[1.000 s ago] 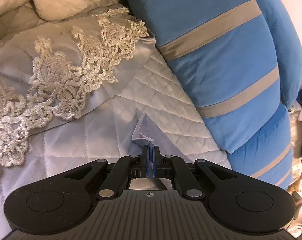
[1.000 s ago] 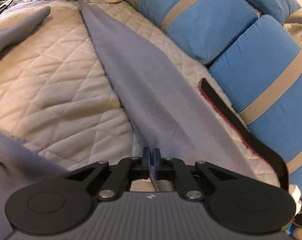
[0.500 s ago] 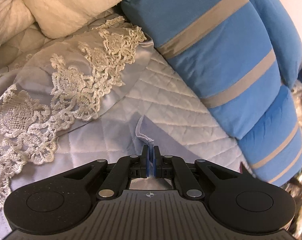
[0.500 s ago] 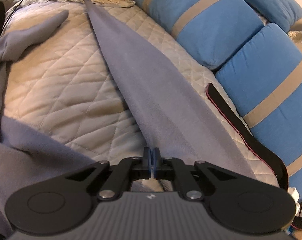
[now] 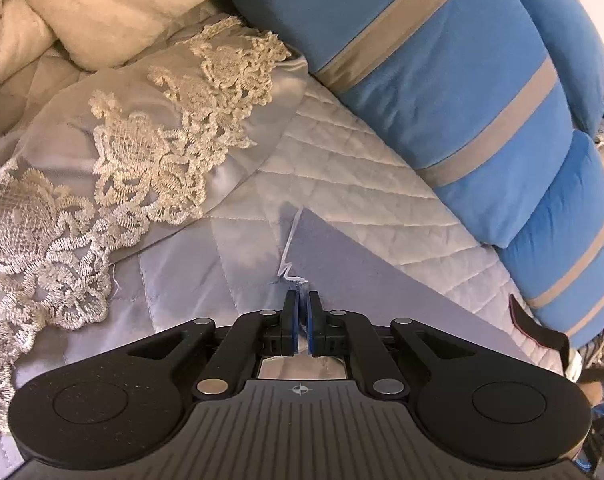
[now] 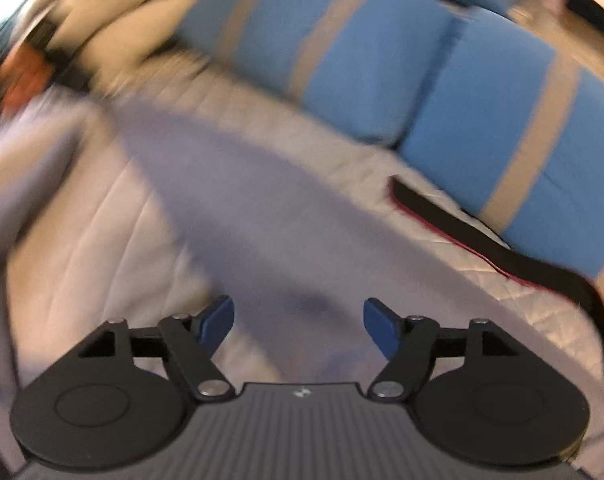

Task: Fold clothes
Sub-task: 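Keep holding the corner with the left gripper while the right gripper regrasps the leg, then open both grippers and release the sweatpants leg onto the bed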

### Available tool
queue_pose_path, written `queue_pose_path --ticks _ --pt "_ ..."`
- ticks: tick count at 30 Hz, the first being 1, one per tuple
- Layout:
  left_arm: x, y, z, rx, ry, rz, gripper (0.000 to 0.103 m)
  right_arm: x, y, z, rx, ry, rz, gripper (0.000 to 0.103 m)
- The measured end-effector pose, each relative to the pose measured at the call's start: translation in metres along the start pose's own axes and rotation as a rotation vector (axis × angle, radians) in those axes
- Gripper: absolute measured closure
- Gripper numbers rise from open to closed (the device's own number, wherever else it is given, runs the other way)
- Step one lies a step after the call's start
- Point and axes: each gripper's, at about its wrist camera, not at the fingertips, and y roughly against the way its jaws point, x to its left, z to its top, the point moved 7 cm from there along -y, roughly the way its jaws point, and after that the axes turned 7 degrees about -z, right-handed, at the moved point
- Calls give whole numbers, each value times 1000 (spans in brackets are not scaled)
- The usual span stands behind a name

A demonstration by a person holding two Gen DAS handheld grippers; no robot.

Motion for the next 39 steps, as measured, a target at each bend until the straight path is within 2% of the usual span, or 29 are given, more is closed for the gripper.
queue_pose_path --ticks 2,5,7,10,11,15,19,22,23,24,26,28,32,33,34,35,36,39 --pt "1 -2 -2 -3 2 2 99 -17 -21 11 10 -117 -67 24" --pt "1 -3 -3 -10 -12 1 99 -34 -62 17 64 -264 -106 28" --pt "2 -3 -3 -9 -11 -4 99 -40 -87 20 91 -311 -147 32" --pt "3 -2 -4 -7 -9 -12 98 -48 -113 19 128 -343 -207 88" --pt "4 -2 -4 -7 -9 -14 98 -51 -120 17 141 -359 -207 103" --pt "5 -1 -4 -5 -6 -24 98 -57 -129 20 129 -371 -225 103" --pt "7 -1 -4 -5 3 -33 98 -62 -138 27 117 -332 -252 103" --pt "8 0 -4 -4 10 -37 98 -74 -135 32 106 -398 -236 103" --pt "8 0 -4 -3 11 -38 98 -76 -131 33 102 -419 -216 89" --pt "8 0 -4 -3 13 -39 98 -77 -127 34 94 -431 -189 63" --pt "9 -1 -5 -3 16 -41 98 -75 -118 35 80 -416 -166 51" --pt "10 -1 -5 -6 21 -44 98 -69 -114 33 90 -396 -149 51" --pt "10 0 -6 -9 29 -44 98 -57 -128 20 164 -367 -136 53" --pt "10 0 -7 -9 28 -44 98 -55 -132 17 169 -362 -141 72" --pt "10 1 -7 -8 26 -44 98 -53 -133 15 157 -358 -152 78" --pt "10 1 -7 -7 25 -44 98 -52 -134 16 149 -360 -164 99" --pt "10 1 -7 -7 27 -46 98 -53 -135 18 146 -369 -171 103" --pt "11 1 -7 -5 27 -48 98 -57 -139 22 135 -379 -180 103"
